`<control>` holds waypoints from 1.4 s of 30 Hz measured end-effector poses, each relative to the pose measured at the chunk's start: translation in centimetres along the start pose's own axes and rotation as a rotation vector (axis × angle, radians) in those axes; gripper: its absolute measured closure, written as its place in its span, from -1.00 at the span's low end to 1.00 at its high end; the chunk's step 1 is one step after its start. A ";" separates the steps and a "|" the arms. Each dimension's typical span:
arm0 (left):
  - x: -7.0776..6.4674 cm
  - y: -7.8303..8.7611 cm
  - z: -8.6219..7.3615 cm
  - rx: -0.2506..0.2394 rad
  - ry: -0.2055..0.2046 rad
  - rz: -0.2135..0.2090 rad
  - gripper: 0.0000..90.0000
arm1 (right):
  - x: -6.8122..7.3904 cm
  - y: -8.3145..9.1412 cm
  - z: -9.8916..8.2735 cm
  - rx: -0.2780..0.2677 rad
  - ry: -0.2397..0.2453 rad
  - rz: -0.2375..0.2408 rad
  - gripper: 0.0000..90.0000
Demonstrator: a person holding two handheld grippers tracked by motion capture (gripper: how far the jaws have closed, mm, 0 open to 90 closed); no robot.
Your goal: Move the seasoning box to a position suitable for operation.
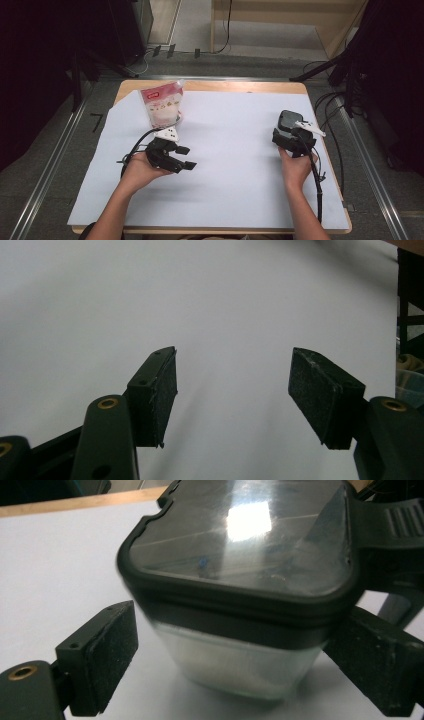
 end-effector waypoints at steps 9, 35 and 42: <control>0.0 -0.2 0.0 -0.002 0.005 -0.005 -0.18 | -0.6 -1.6 0.2 -0.064 0.011 -0.028 -0.81; -0.1 -0.3 -0.1 0.003 0.008 -0.009 -0.17 | -0.5 -1.2 1.3 -0.055 0.033 -0.070 -0.66; 0.0 -0.3 0.0 0.004 0.012 -0.006 -0.17 | 1.1 0.4 1.9 -0.056 0.085 -0.007 -0.66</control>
Point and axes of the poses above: each handheld gripper's, and its own axes: y roughly backward along the jaws, z roughly out of its top, x roughly to its left, the point moved 5 cm from there along -y, roughly forward along the jaws, and after that the axes turned 14 degrees about z, right-handed, at the moved point
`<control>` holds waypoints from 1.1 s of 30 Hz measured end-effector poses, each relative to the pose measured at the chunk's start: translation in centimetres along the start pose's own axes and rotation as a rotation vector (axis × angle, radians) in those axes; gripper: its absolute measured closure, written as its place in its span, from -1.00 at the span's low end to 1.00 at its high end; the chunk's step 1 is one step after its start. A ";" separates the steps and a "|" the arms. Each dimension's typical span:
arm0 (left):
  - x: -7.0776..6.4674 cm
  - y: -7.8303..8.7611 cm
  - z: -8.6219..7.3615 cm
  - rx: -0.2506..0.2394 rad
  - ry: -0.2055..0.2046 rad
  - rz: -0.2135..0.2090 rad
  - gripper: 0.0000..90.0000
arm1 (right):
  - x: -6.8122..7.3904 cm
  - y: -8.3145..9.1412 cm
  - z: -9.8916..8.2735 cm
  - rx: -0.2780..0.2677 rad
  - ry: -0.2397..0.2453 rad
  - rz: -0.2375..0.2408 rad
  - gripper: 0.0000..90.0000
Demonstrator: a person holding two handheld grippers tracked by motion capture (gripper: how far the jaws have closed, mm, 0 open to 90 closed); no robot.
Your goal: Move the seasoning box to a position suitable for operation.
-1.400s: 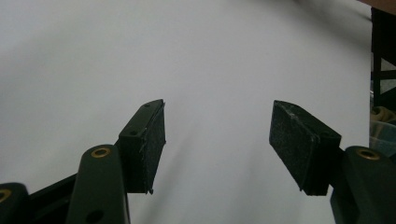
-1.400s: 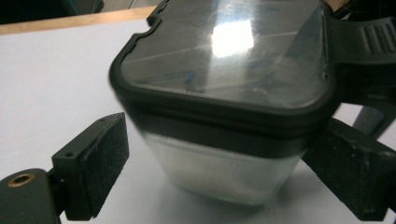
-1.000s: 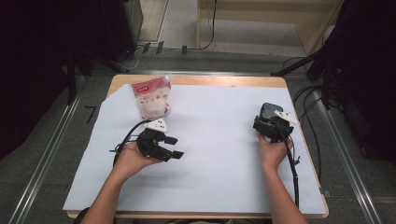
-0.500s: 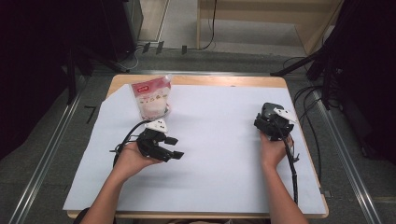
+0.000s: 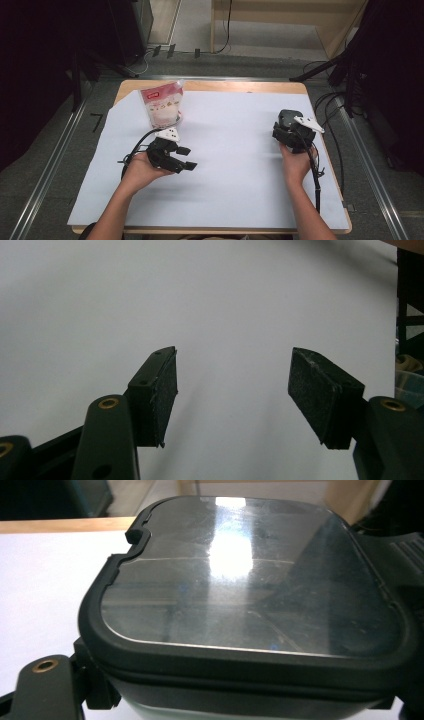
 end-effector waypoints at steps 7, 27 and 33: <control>0.1 0.0 0.1 -0.003 0.010 0.003 -0.17 | 1.8 1.3 -0.1 0.033 0.051 0.080 -0.66; 0.5 0.2 0.0 0.011 0.035 0.019 -0.17 | 7.3 3.0 -1.8 0.093 0.126 0.306 -0.66; 0.5 0.3 -0.1 0.005 0.045 0.022 -0.17 | 9.3 2.6 -2.6 0.122 0.136 0.364 -0.66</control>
Point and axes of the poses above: each handheld gripper's, and its own axes: y roughly backward along the jaws, z roughly out of its top, x roughly to its left, the point moved 5 cm from there along -y, roughly forward along the jaws, and after that the axes turned 14 degrees about z, right-handed, at the moved point
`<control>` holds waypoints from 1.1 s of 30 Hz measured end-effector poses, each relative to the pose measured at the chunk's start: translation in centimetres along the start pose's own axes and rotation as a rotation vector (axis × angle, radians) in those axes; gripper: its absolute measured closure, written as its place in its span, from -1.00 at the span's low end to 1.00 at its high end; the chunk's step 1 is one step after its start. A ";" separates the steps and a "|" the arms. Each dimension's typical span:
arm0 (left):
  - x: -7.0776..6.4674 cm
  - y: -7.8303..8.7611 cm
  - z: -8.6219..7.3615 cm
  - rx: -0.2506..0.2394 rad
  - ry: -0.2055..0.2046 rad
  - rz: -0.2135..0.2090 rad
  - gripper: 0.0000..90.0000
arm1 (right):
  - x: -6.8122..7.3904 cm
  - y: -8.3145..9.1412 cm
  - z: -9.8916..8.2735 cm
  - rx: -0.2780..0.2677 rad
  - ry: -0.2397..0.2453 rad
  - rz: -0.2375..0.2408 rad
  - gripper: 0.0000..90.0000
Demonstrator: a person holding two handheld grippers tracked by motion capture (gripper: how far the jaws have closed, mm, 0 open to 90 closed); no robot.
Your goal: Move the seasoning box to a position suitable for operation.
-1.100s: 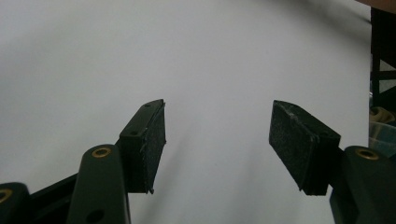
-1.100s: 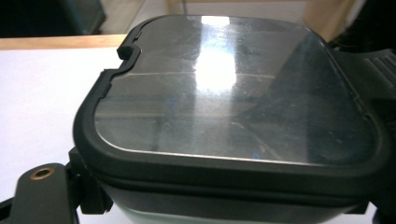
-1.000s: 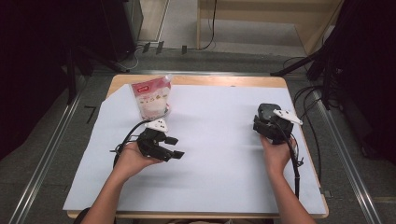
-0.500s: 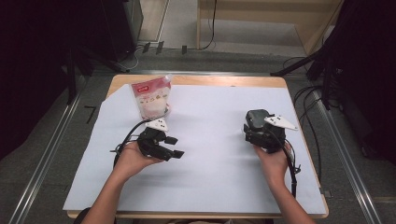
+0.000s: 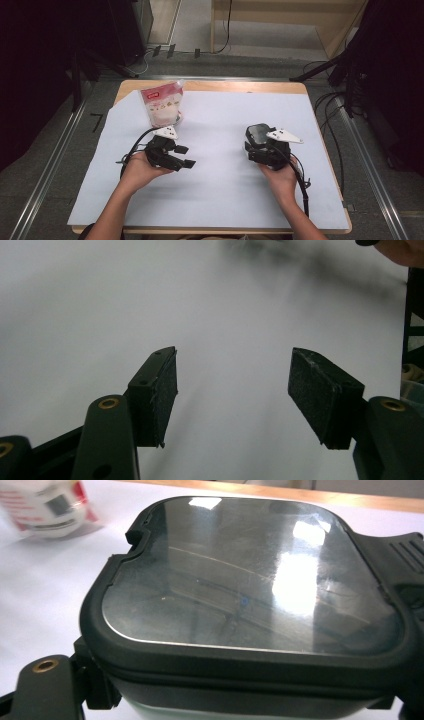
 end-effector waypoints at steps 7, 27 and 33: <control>0.0 0.2 -0.2 -0.002 0.014 0.007 -0.17 | 2.2 -1.5 -0.3 0.026 0.038 0.060 -0.66; -0.1 0.8 -1.0 -0.006 0.040 0.034 -0.16 | 6.3 -5.5 -1.4 0.083 0.104 0.170 -0.66; -0.3 0.7 -0.9 -0.009 0.031 0.030 -0.16 | 6.4 -5.5 -1.6 0.089 0.121 0.165 -0.67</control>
Point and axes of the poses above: each handheld gripper's, and its own axes: y roughly backward along the jaws, z roughly out of its top, x roughly to its left, the point moved 5 cm from there along -y, roughly forward along the jaws, and after that the axes turned 14 degrees about z, right-handed, at the moved point
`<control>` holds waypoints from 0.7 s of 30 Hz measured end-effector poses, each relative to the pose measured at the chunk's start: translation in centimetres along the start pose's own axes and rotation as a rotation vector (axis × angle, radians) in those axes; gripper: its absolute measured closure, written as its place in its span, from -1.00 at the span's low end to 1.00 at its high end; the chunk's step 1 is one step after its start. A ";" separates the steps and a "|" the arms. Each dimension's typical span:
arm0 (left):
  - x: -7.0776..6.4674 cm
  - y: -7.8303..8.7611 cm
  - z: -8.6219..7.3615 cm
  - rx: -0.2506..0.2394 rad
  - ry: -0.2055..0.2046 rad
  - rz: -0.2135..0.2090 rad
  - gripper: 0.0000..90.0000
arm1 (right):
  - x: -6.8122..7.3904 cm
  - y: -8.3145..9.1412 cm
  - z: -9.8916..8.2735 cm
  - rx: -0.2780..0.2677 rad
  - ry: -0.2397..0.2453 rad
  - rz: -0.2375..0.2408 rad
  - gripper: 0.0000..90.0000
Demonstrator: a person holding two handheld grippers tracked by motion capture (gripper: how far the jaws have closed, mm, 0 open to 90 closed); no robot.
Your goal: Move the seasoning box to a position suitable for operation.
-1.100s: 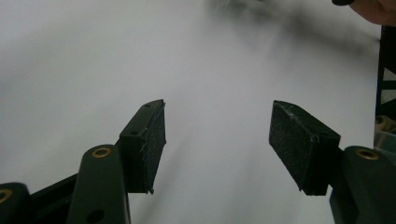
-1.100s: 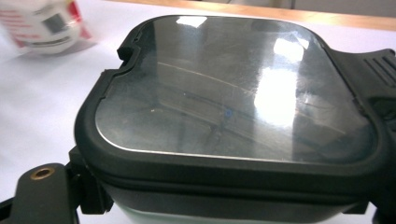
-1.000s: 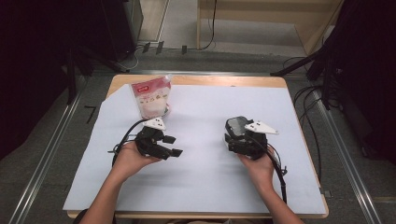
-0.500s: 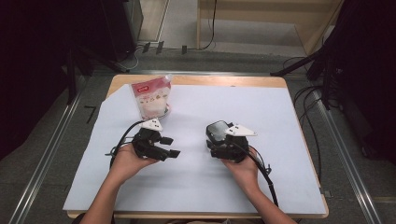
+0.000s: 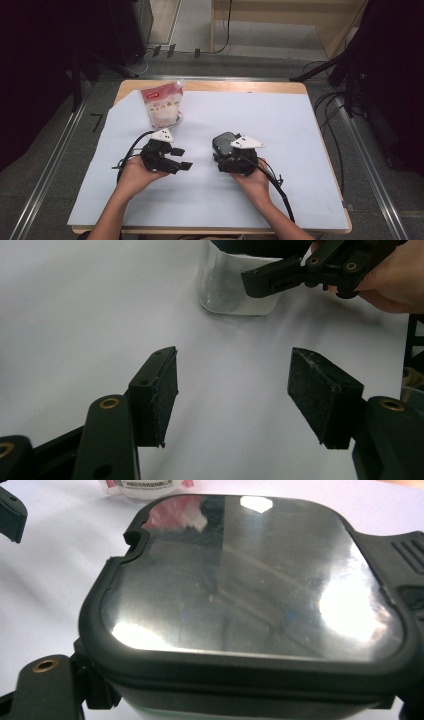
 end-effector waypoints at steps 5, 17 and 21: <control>0.0 0.0 0.1 0.001 -0.005 -0.003 -0.17 | 0.2 0.1 -0.4 0.014 0.016 -0.007 -0.67; 0.0 -0.3 0.6 -0.005 0.000 -0.005 -0.18 | 0.4 1.5 -0.3 0.021 -0.003 0.031 -0.71; 0.0 -0.4 0.7 -0.008 0.007 0.001 -0.18 | 0.5 2.5 -0.3 0.031 -0.011 0.054 -0.69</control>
Point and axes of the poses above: each handheld gripper's, and its own axes: y roughly backward along the jaws, z roughly out of its top, x roughly to its left, the point moved 5 cm from there along -y, roughly forward along the jaws, and after that the axes turned 14 degrees about z, right-handed, at the moved point
